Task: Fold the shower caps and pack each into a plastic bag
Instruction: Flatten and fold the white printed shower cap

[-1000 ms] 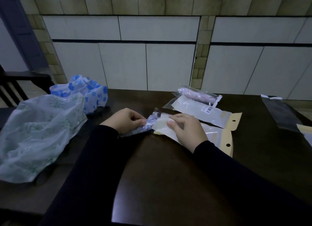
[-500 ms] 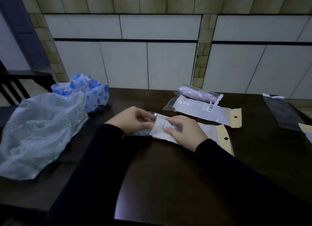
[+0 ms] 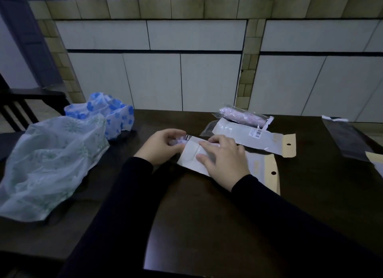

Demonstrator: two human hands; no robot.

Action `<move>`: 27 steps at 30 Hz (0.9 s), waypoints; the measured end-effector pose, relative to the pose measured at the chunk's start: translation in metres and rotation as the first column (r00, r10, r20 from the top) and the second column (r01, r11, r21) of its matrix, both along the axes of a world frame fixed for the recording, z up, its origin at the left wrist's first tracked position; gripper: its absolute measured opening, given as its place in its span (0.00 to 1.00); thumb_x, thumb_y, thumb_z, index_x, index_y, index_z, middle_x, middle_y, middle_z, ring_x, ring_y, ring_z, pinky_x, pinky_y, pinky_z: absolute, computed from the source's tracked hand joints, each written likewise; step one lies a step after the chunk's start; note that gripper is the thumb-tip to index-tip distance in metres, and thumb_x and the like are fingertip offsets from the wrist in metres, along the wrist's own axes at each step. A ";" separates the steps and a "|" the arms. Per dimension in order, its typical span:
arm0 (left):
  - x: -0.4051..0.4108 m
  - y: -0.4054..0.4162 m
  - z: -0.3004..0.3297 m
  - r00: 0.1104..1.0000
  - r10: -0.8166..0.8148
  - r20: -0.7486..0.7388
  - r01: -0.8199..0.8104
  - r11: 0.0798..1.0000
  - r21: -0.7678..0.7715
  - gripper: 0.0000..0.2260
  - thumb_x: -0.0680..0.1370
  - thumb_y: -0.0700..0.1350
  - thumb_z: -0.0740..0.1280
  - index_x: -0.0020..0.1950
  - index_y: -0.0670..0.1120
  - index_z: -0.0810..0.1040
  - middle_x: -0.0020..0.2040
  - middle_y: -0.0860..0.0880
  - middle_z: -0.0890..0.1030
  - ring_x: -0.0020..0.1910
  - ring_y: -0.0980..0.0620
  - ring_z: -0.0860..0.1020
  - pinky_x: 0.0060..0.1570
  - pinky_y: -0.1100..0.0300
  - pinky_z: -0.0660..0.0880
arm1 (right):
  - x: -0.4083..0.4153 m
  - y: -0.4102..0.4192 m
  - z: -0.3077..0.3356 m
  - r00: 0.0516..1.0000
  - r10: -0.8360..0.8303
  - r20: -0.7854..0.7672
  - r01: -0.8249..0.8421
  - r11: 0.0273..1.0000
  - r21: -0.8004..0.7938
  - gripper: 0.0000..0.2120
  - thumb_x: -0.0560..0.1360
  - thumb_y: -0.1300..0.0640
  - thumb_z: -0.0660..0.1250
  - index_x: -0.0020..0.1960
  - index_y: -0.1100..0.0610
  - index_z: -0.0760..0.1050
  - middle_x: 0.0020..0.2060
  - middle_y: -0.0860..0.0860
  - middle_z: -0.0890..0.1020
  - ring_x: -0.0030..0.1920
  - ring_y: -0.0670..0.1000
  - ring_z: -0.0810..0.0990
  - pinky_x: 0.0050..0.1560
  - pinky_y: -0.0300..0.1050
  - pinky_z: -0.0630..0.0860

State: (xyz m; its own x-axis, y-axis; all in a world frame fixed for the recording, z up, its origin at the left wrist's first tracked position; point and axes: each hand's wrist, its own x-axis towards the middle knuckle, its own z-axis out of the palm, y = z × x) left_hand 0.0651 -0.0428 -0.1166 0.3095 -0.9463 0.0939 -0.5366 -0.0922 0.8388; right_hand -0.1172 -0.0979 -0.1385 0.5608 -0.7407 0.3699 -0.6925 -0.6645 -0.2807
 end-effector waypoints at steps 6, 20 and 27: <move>0.004 0.000 -0.006 0.952 0.302 0.039 -0.304 0.951 0.057 0.16 0.70 0.52 0.76 0.52 0.52 0.75 0.46 0.55 0.78 0.46 0.57 0.77 0.45 0.62 0.77 | -0.011 -0.008 0.005 0.994 -0.040 -0.097 0.053 0.990 0.134 0.25 0.75 0.43 0.60 0.71 0.42 0.65 0.62 0.46 0.70 0.65 0.50 0.66 0.62 0.50 0.61; 0.013 0.000 -0.012 0.947 0.309 -0.082 -0.316 0.944 -0.090 0.09 0.80 0.49 0.59 0.46 0.55 0.79 0.48 0.49 0.83 0.52 0.47 0.79 0.54 0.50 0.75 | -0.002 -0.006 0.012 0.988 -0.062 -0.142 0.082 0.987 0.140 0.25 0.76 0.39 0.61 0.71 0.43 0.66 0.63 0.46 0.72 0.63 0.51 0.68 0.61 0.51 0.67; 0.027 0.012 -0.024 0.734 0.354 0.579 -0.529 0.833 0.162 0.21 0.80 0.53 0.55 0.73 0.52 0.66 0.75 0.50 0.65 0.71 0.44 0.62 0.67 0.46 0.59 | 0.009 -0.001 0.022 0.993 -0.106 -0.049 0.110 0.989 0.095 0.22 0.78 0.42 0.59 0.70 0.47 0.69 0.60 0.49 0.74 0.59 0.52 0.72 0.56 0.49 0.73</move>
State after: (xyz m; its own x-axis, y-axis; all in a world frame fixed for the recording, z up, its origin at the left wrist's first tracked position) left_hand 0.0917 -0.0306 -0.1405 0.6883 -0.7183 0.1010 -0.7015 -0.6238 0.3445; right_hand -0.1082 -0.0993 -0.1161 0.4898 -0.8291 0.2696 -0.7718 -0.5562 -0.3081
